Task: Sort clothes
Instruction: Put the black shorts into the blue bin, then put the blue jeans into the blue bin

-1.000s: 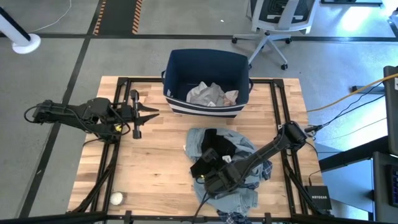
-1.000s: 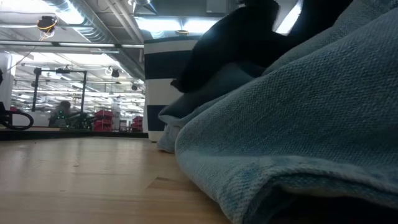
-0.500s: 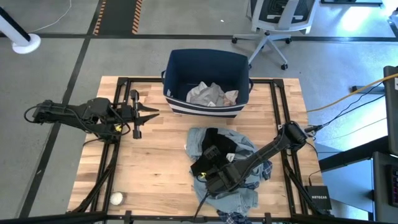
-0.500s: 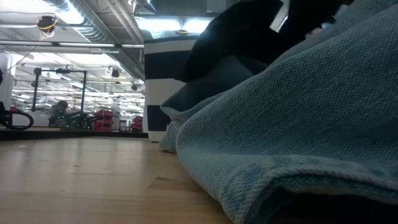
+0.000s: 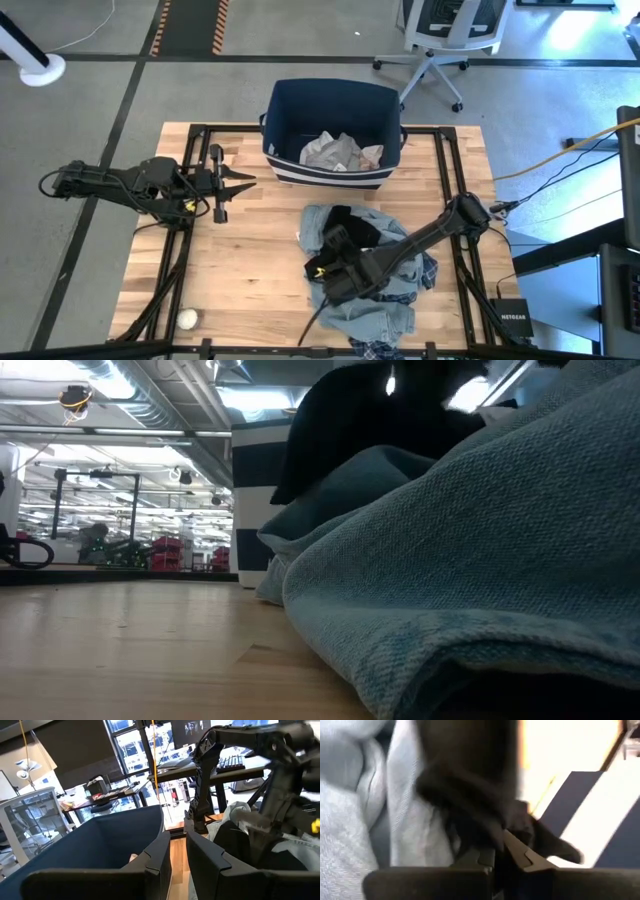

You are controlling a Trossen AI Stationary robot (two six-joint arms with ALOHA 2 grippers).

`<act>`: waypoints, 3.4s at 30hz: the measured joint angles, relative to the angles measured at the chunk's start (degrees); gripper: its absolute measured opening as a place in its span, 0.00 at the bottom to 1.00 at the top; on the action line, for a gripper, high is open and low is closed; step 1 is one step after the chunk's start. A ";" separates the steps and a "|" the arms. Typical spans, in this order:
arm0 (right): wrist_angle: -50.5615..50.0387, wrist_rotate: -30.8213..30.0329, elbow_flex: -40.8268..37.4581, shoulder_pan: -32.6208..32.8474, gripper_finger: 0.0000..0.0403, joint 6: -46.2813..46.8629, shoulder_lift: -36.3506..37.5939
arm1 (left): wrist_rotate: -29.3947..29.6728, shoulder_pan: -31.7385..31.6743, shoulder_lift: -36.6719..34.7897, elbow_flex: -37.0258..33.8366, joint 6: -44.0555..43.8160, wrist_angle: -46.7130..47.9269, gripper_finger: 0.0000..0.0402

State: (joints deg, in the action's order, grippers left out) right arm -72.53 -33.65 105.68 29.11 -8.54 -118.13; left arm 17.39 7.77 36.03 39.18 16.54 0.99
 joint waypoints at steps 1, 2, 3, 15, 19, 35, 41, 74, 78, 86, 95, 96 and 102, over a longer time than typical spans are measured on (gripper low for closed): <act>-0.46 -0.53 1.58 0.01 0.03 -0.03 0.03 | 0.00 0.02 0.00 0.01 0.19 0.00 0.15; -1.11 -1.50 3.16 0.03 0.03 -0.07 0.12 | 0.00 0.02 0.00 0.02 0.22 0.00 0.15; -2.17 -2.54 4.86 0.08 0.05 -0.08 0.20 | 0.00 0.00 0.00 0.02 0.22 0.02 0.15; -13.60 -17.54 23.09 -0.42 0.02 -0.11 0.37 | 0.00 0.01 0.00 0.01 -0.05 0.02 0.15; -16.89 -22.76 28.29 -1.72 0.05 -0.80 0.37 | 0.00 0.01 0.00 0.01 -0.05 0.04 0.15; -17.49 -35.94 28.60 -7.50 0.05 -3.40 10.67 | 0.00 0.02 -0.02 0.02 0.28 0.15 0.15; -17.49 -36.31 28.60 -13.03 0.05 -3.82 12.97 | 0.00 0.02 -0.01 0.02 0.35 0.13 0.15; -4.19 2.20 28.56 -38.14 0.51 0.61 13.38 | 0.00 0.01 -0.02 0.02 0.39 0.09 0.15; -5.34 3.13 28.56 -37.22 0.55 0.59 14.22 | 0.00 0.02 -0.02 0.00 0.81 0.09 0.15; -8.90 -0.21 28.58 -35.42 0.56 0.57 14.47 | 0.00 0.00 -0.01 0.01 0.46 0.09 0.15; -11.29 0.60 28.52 -31.58 0.56 -0.09 14.39 | 0.00 0.00 0.00 0.02 0.43 0.10 0.15; -11.28 0.66 28.20 -30.10 0.56 -0.06 14.24 | 0.00 0.02 -0.01 0.01 0.43 0.11 0.15; -11.31 0.24 23.36 -20.39 0.56 1.94 13.99 | 0.00 0.02 0.00 0.00 0.41 0.11 0.15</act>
State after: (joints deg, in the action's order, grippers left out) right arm -83.84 -33.41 129.04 8.72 -6.60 -104.14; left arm 17.39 7.79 36.03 39.18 16.95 1.10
